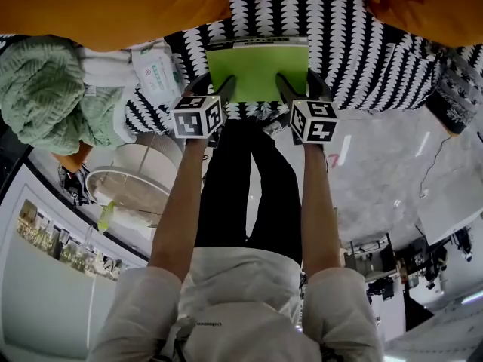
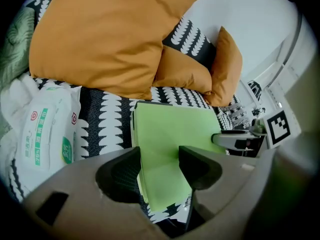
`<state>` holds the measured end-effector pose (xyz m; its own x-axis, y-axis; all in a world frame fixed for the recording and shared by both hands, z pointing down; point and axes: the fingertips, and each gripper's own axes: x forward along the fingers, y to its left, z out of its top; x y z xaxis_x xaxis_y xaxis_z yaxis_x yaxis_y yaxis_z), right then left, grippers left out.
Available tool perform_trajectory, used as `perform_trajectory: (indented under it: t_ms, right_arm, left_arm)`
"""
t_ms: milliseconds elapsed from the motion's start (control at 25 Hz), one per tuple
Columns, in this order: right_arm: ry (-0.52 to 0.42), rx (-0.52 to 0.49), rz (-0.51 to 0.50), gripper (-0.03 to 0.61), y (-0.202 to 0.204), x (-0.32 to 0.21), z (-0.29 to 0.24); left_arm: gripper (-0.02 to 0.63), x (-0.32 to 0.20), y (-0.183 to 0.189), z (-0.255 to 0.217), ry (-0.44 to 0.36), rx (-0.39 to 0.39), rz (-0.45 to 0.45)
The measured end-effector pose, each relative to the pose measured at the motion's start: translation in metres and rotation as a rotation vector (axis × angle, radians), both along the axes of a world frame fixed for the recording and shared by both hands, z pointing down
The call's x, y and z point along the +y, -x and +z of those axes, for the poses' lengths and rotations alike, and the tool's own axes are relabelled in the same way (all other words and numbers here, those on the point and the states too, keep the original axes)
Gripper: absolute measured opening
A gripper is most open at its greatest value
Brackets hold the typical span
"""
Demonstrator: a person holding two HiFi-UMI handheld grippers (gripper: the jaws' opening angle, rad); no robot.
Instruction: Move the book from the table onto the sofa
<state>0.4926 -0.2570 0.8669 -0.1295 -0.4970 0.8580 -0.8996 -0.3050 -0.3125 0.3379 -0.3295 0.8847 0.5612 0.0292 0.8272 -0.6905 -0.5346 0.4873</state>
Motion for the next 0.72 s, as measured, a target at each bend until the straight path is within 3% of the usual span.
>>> perform_trajectory:
  t_ms: [400,720]
  right_arm:
    - [0.011,0.003,-0.015,0.309,0.001,-0.006,0.003]
    - [0.014,-0.010,-0.005,0.308,0.001,-0.004,0.011]
  left_arm:
    - [0.245,-0.001,0.003,-0.001,0.042,-0.027,-0.013]
    - [0.247,0.000,0.002,0.005,0.026,-0.026,-0.028]
